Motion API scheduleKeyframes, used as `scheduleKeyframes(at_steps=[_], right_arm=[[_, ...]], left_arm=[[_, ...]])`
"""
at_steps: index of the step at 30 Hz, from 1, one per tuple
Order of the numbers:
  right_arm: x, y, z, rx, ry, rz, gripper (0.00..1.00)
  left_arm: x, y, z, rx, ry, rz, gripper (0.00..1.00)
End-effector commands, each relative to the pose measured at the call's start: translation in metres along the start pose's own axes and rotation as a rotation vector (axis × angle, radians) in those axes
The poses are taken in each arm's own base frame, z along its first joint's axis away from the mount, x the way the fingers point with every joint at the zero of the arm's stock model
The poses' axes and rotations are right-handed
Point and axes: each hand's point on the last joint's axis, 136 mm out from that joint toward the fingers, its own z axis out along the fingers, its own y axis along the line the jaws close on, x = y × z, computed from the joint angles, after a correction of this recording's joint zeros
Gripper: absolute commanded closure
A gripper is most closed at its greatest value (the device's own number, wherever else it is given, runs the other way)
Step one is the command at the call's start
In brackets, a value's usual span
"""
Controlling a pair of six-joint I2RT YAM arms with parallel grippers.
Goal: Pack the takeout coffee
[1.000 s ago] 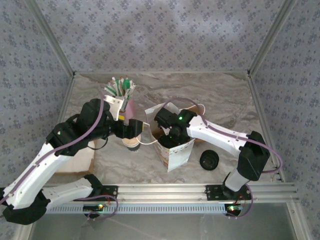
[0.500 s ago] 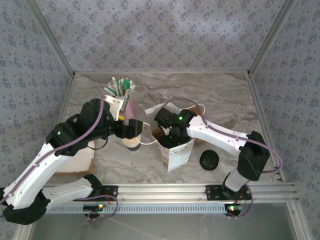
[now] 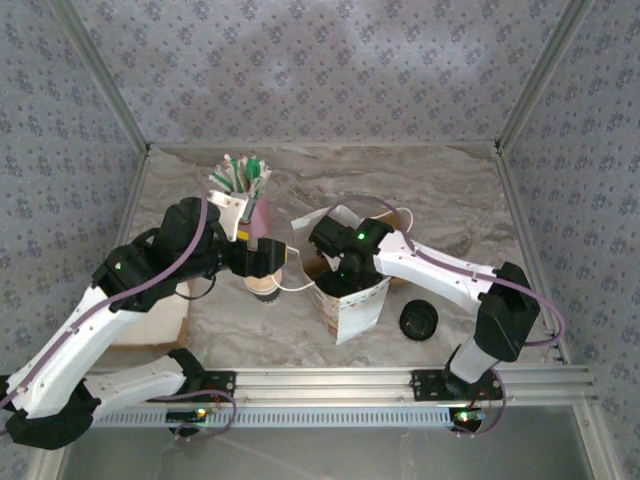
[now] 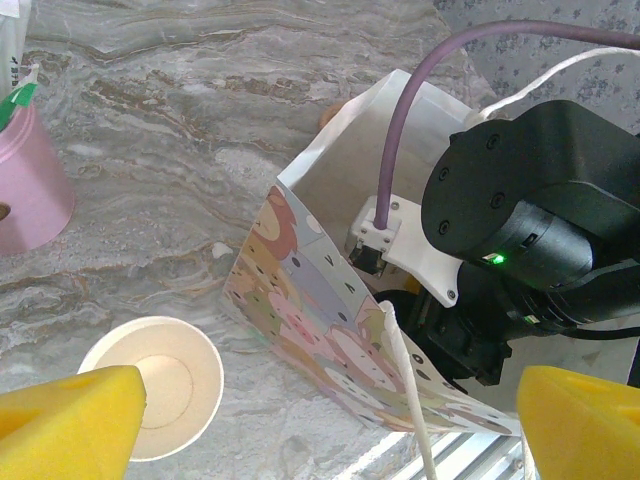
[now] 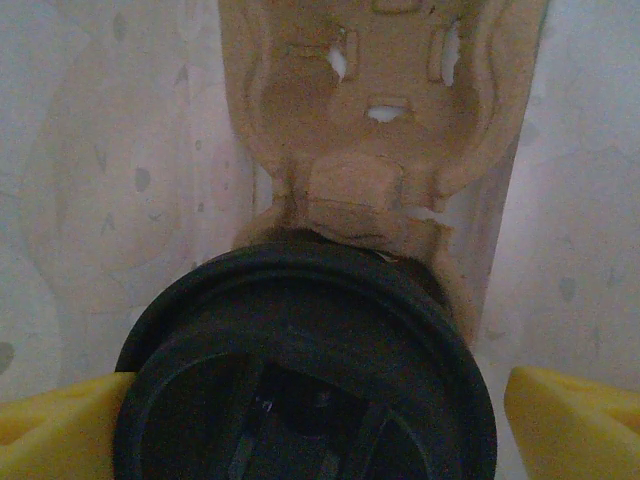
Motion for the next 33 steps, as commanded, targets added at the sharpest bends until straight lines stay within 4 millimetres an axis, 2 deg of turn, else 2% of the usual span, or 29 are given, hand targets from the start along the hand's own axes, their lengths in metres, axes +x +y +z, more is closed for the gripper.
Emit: scheduleKeyframes(at_steps=[1, 33], right_arm=[[0.0124, -0.0067, -0.0015, 0.038, 0.047, 0.006, 0.05], [0.0112, -0.0074, -0.0082, 0.042, 0.037, 0.008, 0.05]], left_arm=[[-0.0034, -0.0026, 0.0014, 0.011, -0.020, -0.002, 0.04], [-0.0035, -0.0027, 0.0027, 0.011, -0.019, -0.001, 0.05]])
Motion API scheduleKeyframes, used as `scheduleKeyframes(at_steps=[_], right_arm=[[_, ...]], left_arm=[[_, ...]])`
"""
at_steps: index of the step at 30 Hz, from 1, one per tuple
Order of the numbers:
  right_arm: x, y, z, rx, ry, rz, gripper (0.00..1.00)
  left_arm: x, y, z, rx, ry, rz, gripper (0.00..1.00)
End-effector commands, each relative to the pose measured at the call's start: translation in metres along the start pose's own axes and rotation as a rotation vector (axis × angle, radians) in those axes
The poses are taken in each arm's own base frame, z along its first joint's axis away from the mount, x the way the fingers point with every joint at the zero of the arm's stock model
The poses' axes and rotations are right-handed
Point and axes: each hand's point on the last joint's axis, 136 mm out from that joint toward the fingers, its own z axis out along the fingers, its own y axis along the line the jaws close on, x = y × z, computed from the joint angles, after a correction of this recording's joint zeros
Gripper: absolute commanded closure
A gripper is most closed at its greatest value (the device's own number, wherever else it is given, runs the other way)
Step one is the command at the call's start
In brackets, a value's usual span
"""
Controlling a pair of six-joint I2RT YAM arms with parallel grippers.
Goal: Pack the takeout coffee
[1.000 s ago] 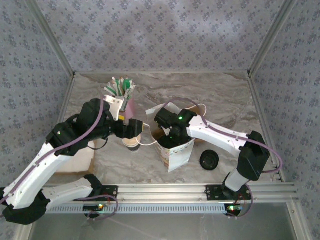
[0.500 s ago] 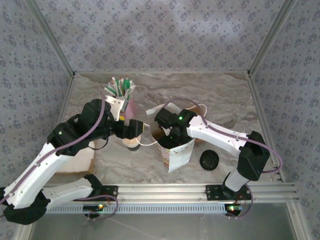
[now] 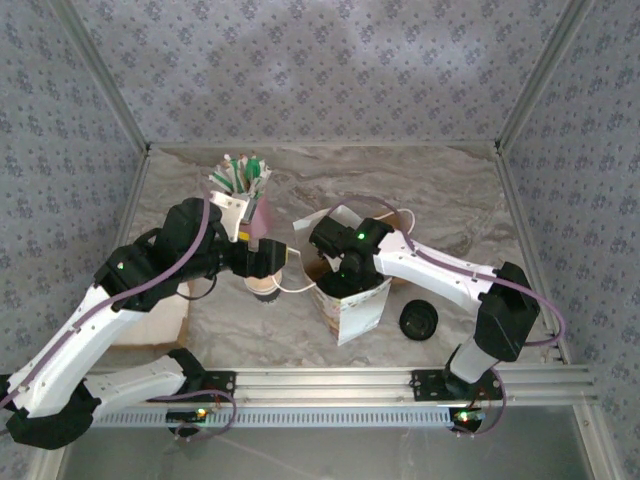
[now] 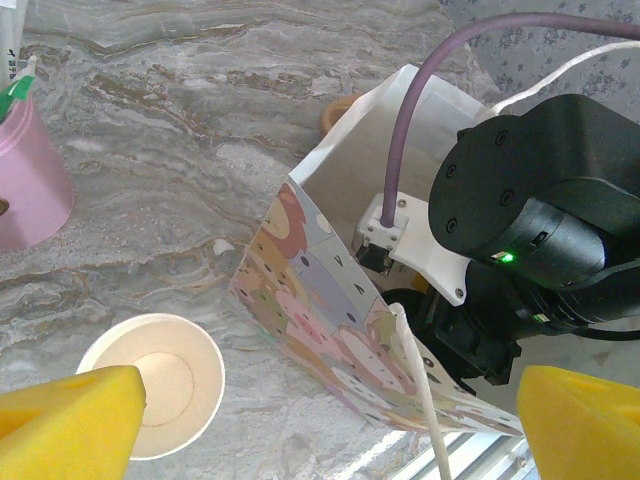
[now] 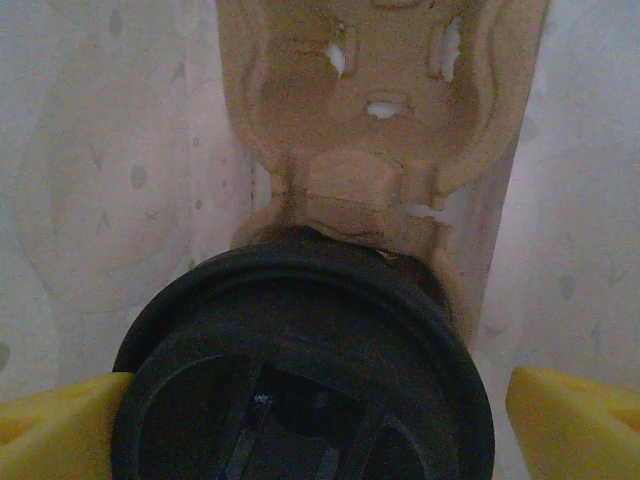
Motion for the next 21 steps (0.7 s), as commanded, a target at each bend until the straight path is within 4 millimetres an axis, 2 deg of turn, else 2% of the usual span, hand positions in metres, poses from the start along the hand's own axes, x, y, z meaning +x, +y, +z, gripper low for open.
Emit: scheduleKeyframes(at_steps=[1, 21], right_arm=[[0.0075, -0.0063, -0.0078, 0.036, 0.021, 0.007, 0.05], [0.0044, -0.0045, -0.0147, 0.028, 0.003, 0.005, 0.04]], left_arm=[[-0.0064, -0.0040, -0.0002, 0.014, -0.027, -0.001, 0.04], [-0.0063, -0.0043, 0.0003, 0.016, -0.025, -0.003, 0.05]])
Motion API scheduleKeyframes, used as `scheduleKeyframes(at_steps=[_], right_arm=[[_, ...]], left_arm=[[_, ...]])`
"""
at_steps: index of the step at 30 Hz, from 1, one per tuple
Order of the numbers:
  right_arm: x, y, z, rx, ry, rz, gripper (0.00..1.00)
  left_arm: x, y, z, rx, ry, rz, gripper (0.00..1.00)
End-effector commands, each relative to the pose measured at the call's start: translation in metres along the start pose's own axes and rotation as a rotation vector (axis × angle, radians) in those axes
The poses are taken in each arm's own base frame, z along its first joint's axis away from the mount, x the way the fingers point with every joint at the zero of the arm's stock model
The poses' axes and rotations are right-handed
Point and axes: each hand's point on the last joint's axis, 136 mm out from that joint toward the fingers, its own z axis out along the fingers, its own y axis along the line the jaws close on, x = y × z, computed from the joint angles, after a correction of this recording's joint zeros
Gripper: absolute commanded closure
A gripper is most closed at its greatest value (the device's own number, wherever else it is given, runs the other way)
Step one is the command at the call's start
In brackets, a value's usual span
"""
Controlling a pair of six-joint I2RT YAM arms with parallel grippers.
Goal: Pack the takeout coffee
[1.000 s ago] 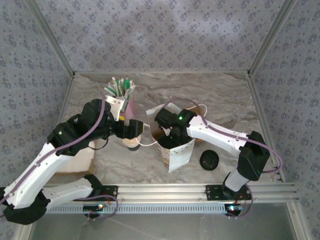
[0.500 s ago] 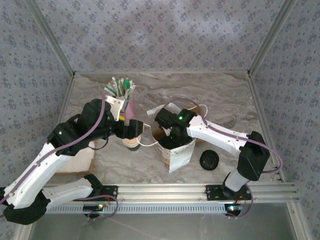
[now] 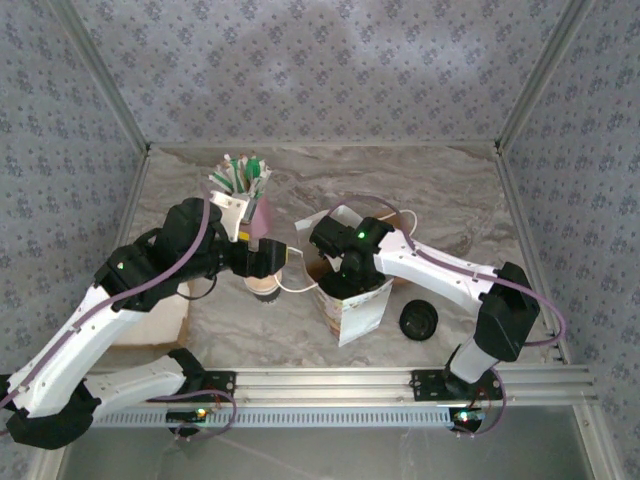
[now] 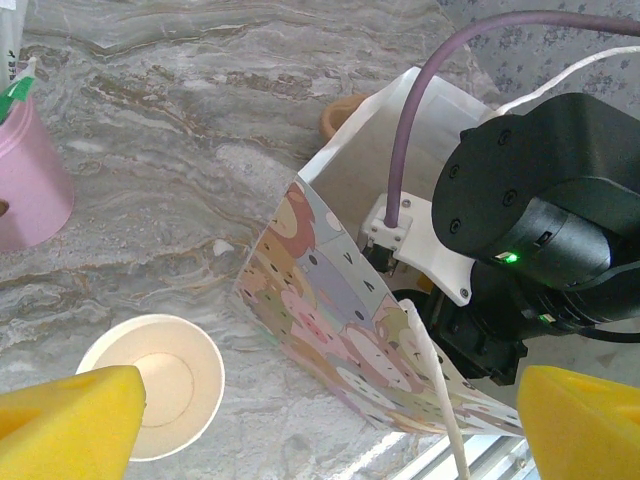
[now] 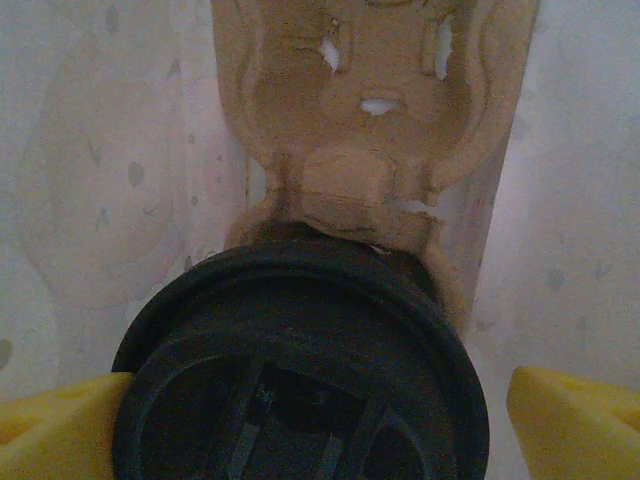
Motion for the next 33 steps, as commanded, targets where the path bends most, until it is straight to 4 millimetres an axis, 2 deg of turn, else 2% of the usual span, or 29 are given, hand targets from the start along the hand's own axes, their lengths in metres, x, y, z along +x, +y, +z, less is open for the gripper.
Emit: scheduleKeyframes(at_steps=[1, 33], right_arm=[[0.002, -0.003, -0.012, 0.018, -0.009, 0.005, 0.04], [0.003, -0.005, -0.026, 0.024, -0.038, 0.003, 0.03]], left_arm=[[-0.005, -0.004, 0.000, 0.015, -0.022, -0.003, 0.04], [-0.006, -0.004, 0.003, 0.015, -0.020, -0.006, 0.04]])
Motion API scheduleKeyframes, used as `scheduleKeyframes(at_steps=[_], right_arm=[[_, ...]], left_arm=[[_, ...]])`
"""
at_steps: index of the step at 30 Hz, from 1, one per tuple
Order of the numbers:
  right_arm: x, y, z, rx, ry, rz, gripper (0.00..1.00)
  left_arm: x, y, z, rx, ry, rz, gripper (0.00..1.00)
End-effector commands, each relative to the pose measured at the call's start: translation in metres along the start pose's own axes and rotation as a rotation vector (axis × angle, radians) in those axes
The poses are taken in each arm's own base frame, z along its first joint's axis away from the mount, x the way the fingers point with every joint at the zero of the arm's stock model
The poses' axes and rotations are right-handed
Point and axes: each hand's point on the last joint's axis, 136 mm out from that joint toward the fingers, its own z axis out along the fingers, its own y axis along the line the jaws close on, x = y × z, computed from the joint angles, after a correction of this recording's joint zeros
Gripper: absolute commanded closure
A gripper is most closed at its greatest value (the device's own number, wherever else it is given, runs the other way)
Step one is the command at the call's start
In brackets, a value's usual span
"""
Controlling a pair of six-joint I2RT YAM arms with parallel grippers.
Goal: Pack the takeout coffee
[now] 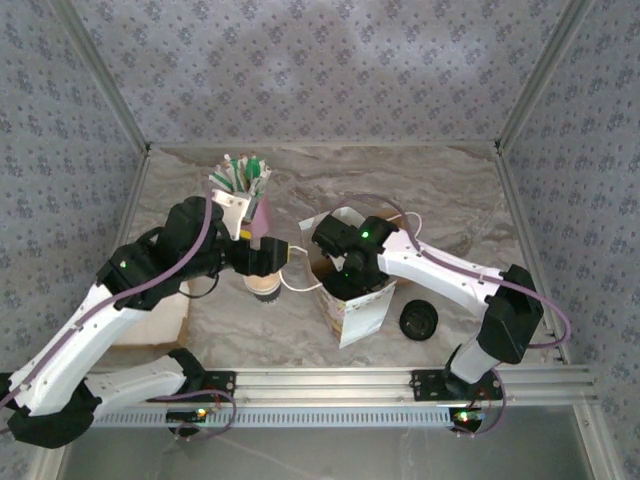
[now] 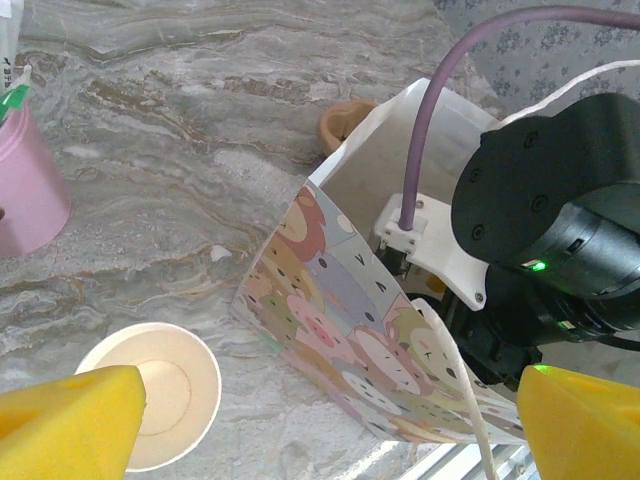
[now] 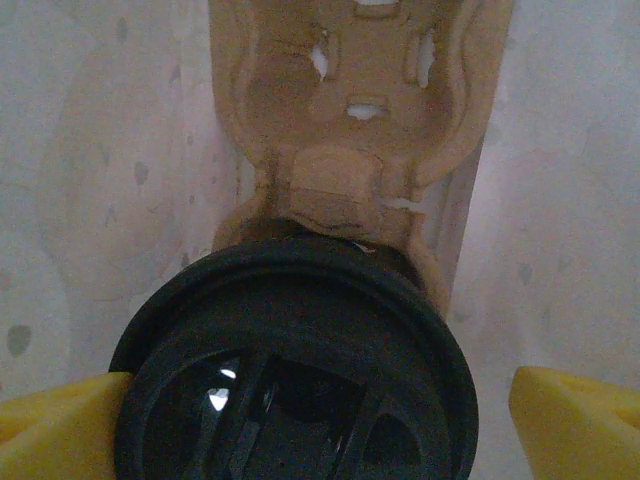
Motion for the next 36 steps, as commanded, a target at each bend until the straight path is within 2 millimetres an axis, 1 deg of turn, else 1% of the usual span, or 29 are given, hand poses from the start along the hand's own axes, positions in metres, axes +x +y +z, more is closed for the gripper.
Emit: scheduleKeyframes(at_steps=[1, 15, 29, 36], right_arm=[[-0.0003, -0.0002, -0.0173, 0.004, -0.030, 0.003, 0.03], [-0.0007, 0.0009, -0.0250, 0.002, -0.047, 0.001, 0.03], [-0.0011, 0.0022, -0.0228, 0.002, -0.042, -0.001, 0.03], [-0.0010, 0.0021, -0.0253, 0.004, -0.044, -0.003, 0.03]], left_arm=[[-0.0031, -0.0032, 0.0002, 0.013, -0.013, -0.005, 0.04], [-0.0036, -0.0031, -0.0010, 0.013, -0.016, -0.007, 0.04], [-0.0031, -0.0028, -0.0002, 0.011, -0.015, -0.006, 0.04], [-0.0033, -0.0031, -0.0012, 0.013, -0.017, -0.007, 0.04]])
